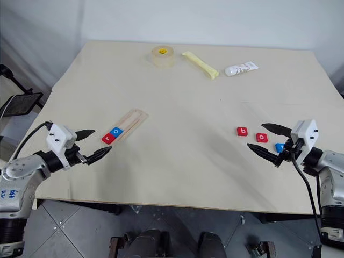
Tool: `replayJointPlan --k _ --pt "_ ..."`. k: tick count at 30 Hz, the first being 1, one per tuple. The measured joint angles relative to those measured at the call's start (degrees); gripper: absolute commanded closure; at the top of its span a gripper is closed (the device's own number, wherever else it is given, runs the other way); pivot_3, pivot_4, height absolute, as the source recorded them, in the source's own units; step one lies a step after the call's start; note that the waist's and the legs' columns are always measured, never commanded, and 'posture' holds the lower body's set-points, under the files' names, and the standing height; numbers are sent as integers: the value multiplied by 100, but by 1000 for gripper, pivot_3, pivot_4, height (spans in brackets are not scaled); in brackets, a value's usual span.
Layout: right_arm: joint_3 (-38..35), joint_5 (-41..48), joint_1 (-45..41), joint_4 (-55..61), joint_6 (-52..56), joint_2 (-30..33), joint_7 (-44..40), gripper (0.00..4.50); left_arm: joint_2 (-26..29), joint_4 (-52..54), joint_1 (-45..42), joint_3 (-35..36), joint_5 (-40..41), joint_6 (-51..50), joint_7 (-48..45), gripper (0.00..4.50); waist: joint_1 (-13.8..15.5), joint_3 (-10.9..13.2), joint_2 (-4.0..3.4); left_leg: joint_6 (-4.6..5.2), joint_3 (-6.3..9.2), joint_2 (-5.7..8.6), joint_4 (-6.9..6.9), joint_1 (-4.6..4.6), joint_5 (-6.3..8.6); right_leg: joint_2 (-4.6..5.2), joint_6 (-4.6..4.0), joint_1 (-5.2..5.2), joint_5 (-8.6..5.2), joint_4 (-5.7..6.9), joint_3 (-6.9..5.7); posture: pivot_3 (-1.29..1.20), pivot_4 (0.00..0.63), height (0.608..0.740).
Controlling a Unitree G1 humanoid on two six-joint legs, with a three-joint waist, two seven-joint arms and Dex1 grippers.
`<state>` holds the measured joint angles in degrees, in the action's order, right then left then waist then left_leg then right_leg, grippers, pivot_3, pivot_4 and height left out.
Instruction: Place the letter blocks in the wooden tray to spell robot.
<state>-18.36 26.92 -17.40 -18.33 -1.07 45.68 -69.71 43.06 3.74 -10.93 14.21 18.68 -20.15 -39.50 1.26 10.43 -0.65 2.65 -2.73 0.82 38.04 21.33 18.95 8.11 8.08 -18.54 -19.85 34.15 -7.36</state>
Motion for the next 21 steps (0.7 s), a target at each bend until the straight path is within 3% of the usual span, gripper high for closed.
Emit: replayJointPlan --k 8,21 --pt "5 22 100 159 125 -2 1 28 301 -222 -990 -758 -389 -1433 146 0 8 1 2 -1 2 4 -4 1 0 -1 1 -8 0 12 3 0 150 740" --pt "-8 27 222 364 363 2 32 28 253 -1171 -1832 -1499 -786 -1712 -77 0 17 5 6 -1 2 4 2 4 0 -2 0 -13 0 27 4 0 150 740"
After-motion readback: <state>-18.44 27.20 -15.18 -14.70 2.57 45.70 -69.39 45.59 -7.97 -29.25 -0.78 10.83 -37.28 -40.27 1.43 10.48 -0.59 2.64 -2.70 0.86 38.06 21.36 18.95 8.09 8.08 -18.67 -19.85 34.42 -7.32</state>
